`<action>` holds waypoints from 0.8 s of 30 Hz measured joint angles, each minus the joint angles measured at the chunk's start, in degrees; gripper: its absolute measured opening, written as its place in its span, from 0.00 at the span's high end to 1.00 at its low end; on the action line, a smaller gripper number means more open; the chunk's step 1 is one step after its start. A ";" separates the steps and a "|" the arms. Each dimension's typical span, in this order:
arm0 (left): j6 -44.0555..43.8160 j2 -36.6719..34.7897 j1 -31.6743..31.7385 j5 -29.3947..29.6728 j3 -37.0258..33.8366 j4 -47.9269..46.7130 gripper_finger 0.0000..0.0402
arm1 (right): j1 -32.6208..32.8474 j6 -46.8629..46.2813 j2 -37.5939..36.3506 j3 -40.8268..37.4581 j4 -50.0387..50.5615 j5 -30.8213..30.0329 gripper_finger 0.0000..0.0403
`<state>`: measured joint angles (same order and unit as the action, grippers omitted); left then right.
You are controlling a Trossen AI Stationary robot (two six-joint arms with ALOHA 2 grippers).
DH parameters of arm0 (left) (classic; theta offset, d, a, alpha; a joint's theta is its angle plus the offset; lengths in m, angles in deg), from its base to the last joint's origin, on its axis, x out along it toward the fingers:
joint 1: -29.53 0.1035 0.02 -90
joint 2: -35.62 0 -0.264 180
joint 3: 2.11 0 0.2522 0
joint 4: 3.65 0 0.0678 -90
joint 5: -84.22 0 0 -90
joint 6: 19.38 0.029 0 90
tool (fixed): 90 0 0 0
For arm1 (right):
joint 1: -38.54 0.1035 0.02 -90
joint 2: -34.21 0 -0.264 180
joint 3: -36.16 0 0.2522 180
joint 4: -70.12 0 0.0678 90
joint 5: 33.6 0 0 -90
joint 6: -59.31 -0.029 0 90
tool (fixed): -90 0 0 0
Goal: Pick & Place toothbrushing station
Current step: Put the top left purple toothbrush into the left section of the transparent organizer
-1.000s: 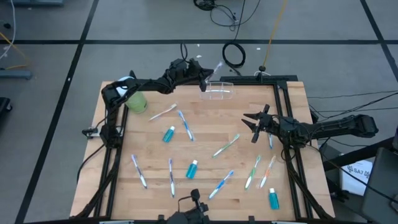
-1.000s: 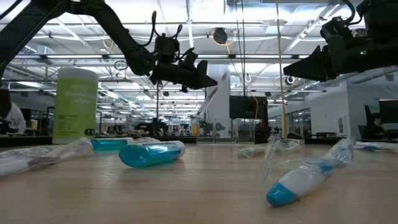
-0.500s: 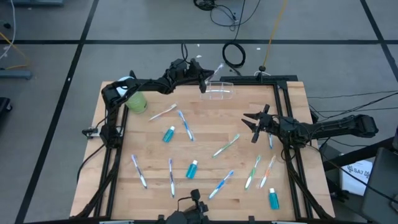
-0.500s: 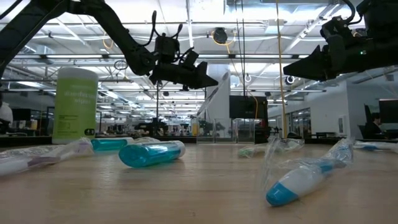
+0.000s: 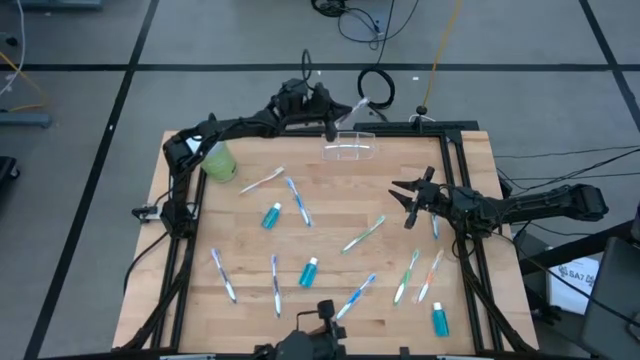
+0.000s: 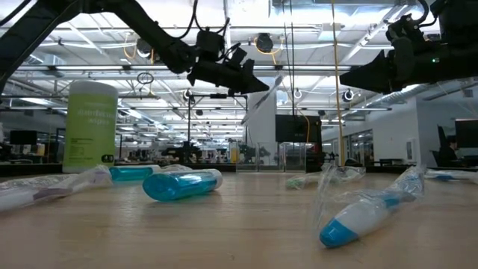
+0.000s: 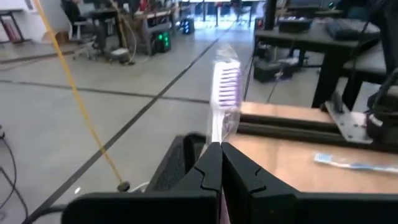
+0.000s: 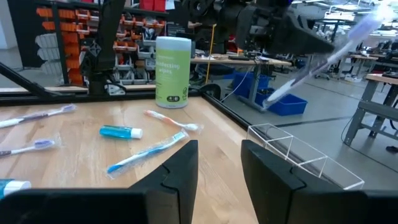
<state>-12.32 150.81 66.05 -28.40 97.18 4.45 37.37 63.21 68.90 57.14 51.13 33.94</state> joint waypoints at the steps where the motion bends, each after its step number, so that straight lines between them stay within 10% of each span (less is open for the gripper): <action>1: -0.67 0.08 0.00 -0.04 -0.04 1.13 1.00 | 0.00 0.00 0.00 0.00 0.00 0.00 0.72; 24: -3.11 4.78 -0.31 3.05 -1.96 0.22 1.00 | 0.02 -2.12 -0.02 0.00 1.70 0.17 0.72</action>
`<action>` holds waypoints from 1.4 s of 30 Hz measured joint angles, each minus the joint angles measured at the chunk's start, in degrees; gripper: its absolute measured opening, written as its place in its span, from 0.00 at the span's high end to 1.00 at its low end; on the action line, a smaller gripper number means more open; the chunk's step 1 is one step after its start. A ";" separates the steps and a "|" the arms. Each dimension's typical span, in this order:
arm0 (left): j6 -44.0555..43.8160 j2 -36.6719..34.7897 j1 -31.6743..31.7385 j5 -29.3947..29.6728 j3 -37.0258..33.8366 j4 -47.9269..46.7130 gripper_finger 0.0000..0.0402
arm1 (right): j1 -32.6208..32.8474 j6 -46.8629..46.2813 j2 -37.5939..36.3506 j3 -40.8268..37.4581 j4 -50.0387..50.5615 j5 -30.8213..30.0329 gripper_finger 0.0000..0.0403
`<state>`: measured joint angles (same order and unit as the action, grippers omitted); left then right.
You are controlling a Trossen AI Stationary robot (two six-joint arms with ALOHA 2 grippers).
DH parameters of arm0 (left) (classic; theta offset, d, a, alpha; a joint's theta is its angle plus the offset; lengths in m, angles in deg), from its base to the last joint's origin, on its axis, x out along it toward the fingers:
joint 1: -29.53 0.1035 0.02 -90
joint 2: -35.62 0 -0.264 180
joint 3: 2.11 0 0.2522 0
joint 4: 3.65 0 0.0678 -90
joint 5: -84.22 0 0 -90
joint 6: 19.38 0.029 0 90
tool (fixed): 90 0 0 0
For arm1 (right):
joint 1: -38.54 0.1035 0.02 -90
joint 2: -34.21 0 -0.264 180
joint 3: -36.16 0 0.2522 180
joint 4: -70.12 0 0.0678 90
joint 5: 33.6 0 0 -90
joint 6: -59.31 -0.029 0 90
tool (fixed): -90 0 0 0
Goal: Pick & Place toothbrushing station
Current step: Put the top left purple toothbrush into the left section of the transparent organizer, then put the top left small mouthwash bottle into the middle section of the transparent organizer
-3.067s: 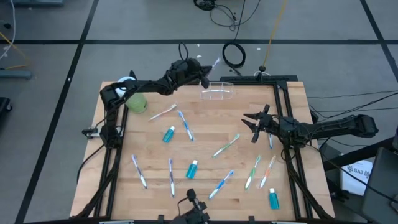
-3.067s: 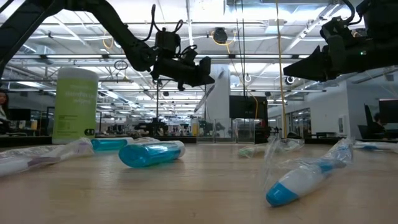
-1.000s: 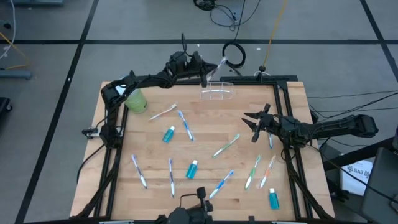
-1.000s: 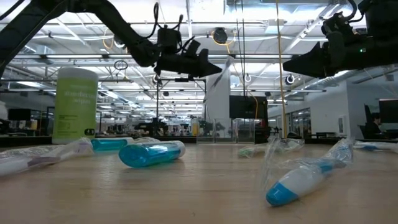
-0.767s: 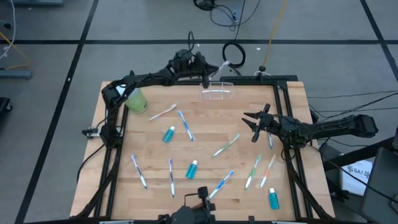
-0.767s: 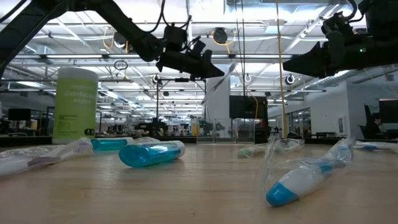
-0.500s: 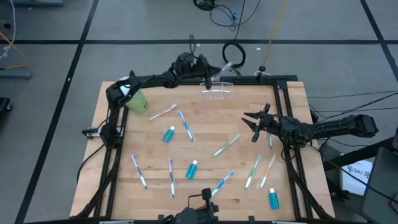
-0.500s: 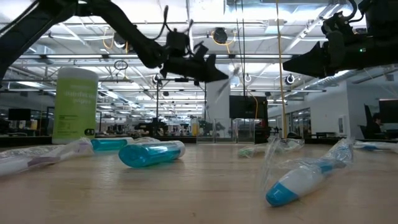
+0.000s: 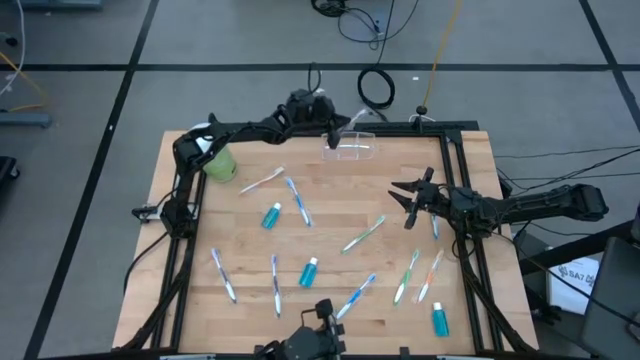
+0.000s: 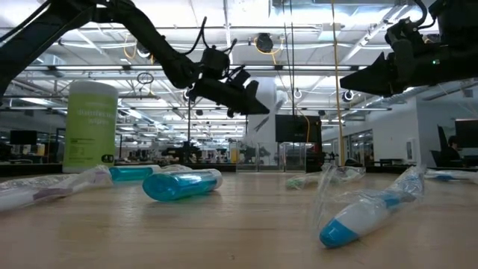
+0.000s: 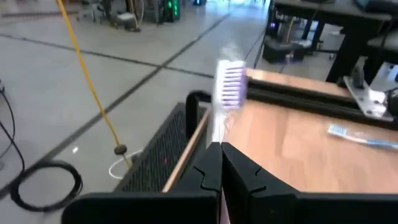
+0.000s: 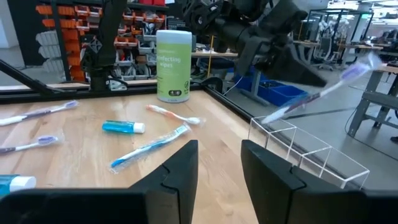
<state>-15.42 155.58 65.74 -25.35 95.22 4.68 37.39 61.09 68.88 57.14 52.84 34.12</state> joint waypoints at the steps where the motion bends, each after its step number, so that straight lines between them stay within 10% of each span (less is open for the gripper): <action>1: -0.02 0.00 -0.01 0.01 0.00 0.16 1.00 | 0.00 0.00 0.01 0.00 0.01 0.00 0.72; 30: 2.32 -0.07 -3.08 14.12 0.09 -15.04 0.99 | 0.00 0.59 0.01 0.00 -0.42 0.02 0.72; 42: 2.00 -1.40 -4.64 20.26 0.09 -19.78 0.78 | 0.00 0.59 0.02 0.00 -0.42 0.04 0.72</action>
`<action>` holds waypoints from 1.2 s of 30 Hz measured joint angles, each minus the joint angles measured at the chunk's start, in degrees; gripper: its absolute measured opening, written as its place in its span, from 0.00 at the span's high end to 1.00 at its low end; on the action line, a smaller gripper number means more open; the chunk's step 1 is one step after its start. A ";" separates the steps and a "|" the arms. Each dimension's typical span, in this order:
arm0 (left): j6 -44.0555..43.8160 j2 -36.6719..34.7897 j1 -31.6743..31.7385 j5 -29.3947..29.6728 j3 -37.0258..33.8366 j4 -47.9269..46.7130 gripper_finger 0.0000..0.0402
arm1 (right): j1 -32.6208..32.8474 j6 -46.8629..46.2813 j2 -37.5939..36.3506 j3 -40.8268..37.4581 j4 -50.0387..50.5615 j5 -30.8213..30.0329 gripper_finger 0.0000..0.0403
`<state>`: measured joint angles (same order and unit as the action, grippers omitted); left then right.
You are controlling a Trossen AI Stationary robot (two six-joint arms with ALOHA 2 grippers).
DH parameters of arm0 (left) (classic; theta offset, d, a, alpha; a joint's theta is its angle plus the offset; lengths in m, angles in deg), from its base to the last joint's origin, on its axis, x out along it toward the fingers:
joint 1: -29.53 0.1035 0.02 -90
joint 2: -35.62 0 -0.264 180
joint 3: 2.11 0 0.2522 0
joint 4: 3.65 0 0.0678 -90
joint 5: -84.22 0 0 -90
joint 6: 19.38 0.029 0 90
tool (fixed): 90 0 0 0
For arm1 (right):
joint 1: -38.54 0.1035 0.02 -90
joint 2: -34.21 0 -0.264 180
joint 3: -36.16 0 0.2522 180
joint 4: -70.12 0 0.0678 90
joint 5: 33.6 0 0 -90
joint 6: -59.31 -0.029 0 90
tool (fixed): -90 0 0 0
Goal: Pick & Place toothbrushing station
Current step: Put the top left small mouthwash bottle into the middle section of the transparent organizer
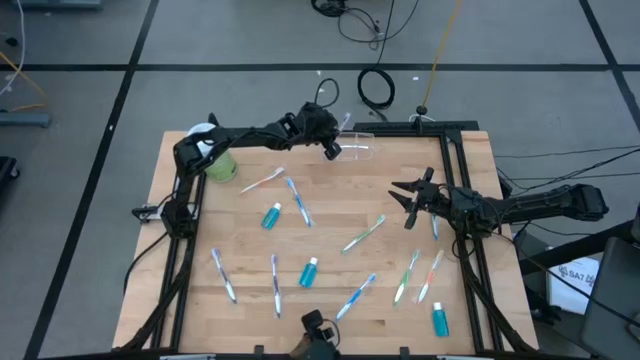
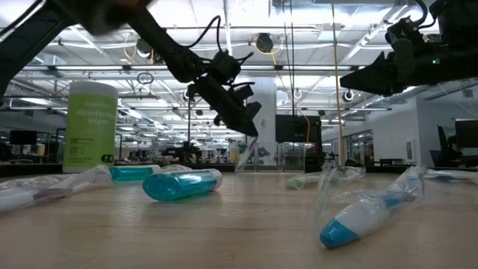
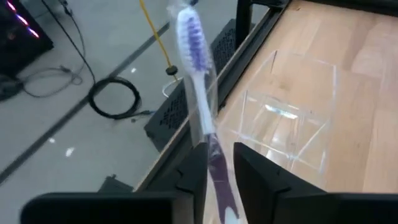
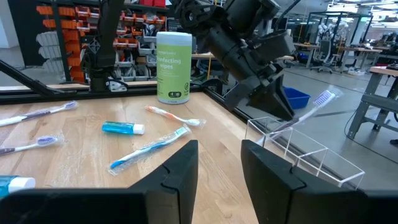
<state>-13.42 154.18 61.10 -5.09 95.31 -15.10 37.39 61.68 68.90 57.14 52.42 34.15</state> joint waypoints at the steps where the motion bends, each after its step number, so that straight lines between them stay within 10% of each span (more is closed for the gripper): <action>1: 0.21 -0.88 -0.12 0.33 0.00 -1.94 0.78 | 0.00 0.00 0.01 0.00 0.00 0.01 0.72; 21: -3.76 -28.81 -5.91 0.86 0.00 -34.02 0.77 | 0.00 -0.40 -0.01 0.00 0.00 -0.03 0.72; 36: -7.58 -34.90 -18.32 4.58 0.00 -47.58 0.77 | 0.00 -3.54 -0.02 0.00 -0.45 0.01 0.72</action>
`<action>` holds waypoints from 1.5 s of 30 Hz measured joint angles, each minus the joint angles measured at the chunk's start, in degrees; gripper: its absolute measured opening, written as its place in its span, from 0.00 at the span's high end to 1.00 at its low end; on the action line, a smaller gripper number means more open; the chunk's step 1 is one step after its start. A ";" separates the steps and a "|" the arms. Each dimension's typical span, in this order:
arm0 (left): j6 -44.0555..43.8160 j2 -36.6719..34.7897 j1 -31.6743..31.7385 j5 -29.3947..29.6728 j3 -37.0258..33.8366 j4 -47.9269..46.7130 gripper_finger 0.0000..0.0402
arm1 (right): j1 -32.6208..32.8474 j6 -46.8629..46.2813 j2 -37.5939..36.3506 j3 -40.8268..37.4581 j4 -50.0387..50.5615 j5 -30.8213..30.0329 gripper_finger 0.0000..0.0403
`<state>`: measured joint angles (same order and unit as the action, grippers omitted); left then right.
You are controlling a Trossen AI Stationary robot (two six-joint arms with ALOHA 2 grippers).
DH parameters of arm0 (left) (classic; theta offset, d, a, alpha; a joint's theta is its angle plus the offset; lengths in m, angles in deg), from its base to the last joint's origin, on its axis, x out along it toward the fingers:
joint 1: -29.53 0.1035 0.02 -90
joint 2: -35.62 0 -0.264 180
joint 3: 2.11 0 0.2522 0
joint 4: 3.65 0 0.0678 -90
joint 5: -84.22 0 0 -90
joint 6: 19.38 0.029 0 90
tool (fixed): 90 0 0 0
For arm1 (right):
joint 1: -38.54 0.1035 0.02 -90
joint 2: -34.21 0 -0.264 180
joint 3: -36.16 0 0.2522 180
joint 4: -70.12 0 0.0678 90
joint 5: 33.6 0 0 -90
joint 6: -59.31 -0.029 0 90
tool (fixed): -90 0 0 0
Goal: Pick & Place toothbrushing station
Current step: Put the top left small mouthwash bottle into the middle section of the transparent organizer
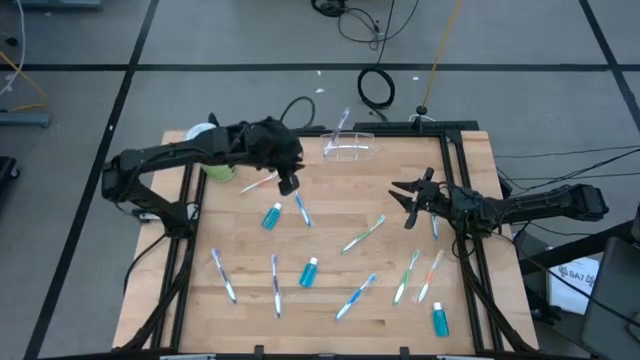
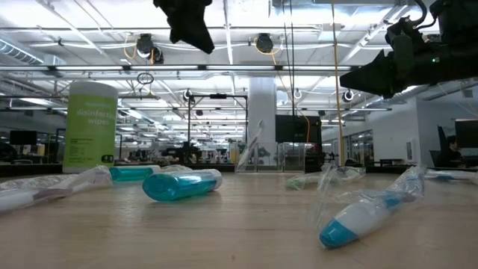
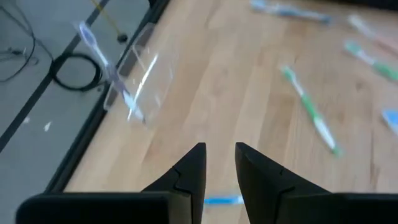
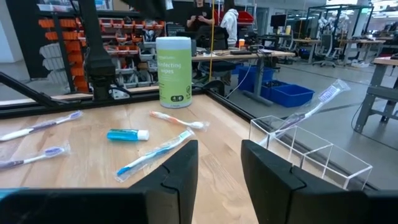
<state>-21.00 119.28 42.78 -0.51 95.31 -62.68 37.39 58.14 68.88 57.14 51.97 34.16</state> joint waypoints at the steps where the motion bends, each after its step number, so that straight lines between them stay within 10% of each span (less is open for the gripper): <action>1: -0.95 -0.02 -0.90 1.03 0.00 -1.06 0.77 | 0.00 -0.30 0.02 0.00 0.02 0.01 0.72; 22: -17.17 -10.66 -12.22 3.86 -31.39 11.15 0.77 | 0.11 -2.67 1.37 0.00 -0.01 5.92 0.55; 38: -26.08 -8.68 -12.27 3.78 -38.83 10.87 0.76 | 0.11 -2.68 2.95 0.00 -0.43 5.86 0.49; 45: -25.70 -8.66 -12.21 4.22 -39.60 11.03 0.57 | 0.11 -2.67 2.97 0.00 -0.43 5.86 0.48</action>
<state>-46.71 110.62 30.57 3.72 55.71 -51.66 37.50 55.47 71.86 57.14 51.55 40.03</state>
